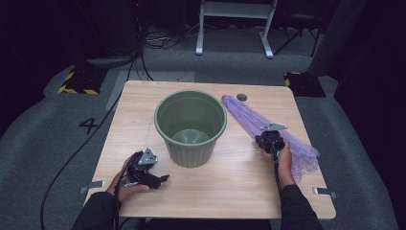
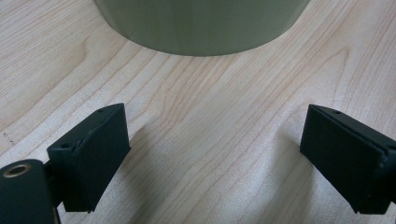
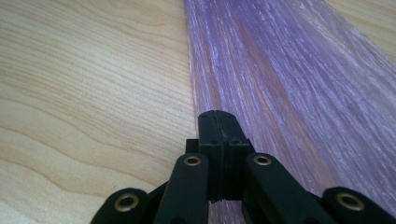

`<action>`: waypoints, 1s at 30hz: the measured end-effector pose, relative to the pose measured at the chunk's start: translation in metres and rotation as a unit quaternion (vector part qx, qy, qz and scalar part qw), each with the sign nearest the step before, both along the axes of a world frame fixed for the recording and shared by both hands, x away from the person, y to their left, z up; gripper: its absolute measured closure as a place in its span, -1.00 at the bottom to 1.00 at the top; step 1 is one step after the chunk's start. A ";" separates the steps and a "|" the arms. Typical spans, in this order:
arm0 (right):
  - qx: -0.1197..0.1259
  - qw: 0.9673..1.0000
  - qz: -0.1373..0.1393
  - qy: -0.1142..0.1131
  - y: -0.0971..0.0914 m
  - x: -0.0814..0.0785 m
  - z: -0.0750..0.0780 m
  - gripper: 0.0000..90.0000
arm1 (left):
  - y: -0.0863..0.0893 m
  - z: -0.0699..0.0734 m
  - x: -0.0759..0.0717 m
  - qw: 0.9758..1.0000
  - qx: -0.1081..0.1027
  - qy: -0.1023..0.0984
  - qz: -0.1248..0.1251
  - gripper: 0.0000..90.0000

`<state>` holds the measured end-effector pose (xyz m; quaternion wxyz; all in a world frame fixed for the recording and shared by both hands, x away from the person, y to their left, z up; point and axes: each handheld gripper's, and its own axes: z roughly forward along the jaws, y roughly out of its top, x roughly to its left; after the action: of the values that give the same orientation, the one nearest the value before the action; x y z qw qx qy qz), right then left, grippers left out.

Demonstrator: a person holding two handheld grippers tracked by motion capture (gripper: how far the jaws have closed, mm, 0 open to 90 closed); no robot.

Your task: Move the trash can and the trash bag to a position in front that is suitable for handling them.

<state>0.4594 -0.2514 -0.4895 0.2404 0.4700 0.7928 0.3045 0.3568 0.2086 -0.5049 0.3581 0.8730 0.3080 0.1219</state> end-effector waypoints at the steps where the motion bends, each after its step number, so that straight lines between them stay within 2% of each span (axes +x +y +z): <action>1: 0.000 1.000 0.000 0.000 0.000 0.000 0.000 1.00 | 0.000 0.000 0.000 1.000 0.000 0.000 0.000 -0.83; 9: 0.011 1.000 0.003 0.008 -0.002 -0.001 -0.001 1.00 | 0.000 0.000 0.000 1.000 0.000 0.000 0.000 -0.83; 11: 0.004 1.000 0.010 0.007 -0.002 -0.003 -0.002 1.00 | 0.000 0.000 0.000 1.000 0.000 0.000 0.000 -0.83; 17: 0.007 0.999 0.029 0.020 -0.002 -0.012 -0.001 1.00 | 0.000 0.000 0.000 1.000 0.000 0.000 0.000 -0.83; 26: -0.004 0.998 0.060 0.016 -0.007 -0.041 -0.001 1.00 | 0.000 0.000 0.000 1.000 0.000 0.000 0.000 -0.83; 30: -0.036 0.995 0.094 0.003 -0.014 -0.065 0.002 0.97 | 0.000 0.000 0.000 1.000 0.000 0.000 0.000 -0.83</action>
<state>0.3946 -0.2659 -0.4873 0.2254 0.3854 0.8446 0.2956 0.3568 0.2085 -0.5049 0.3585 0.8728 0.3080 0.1220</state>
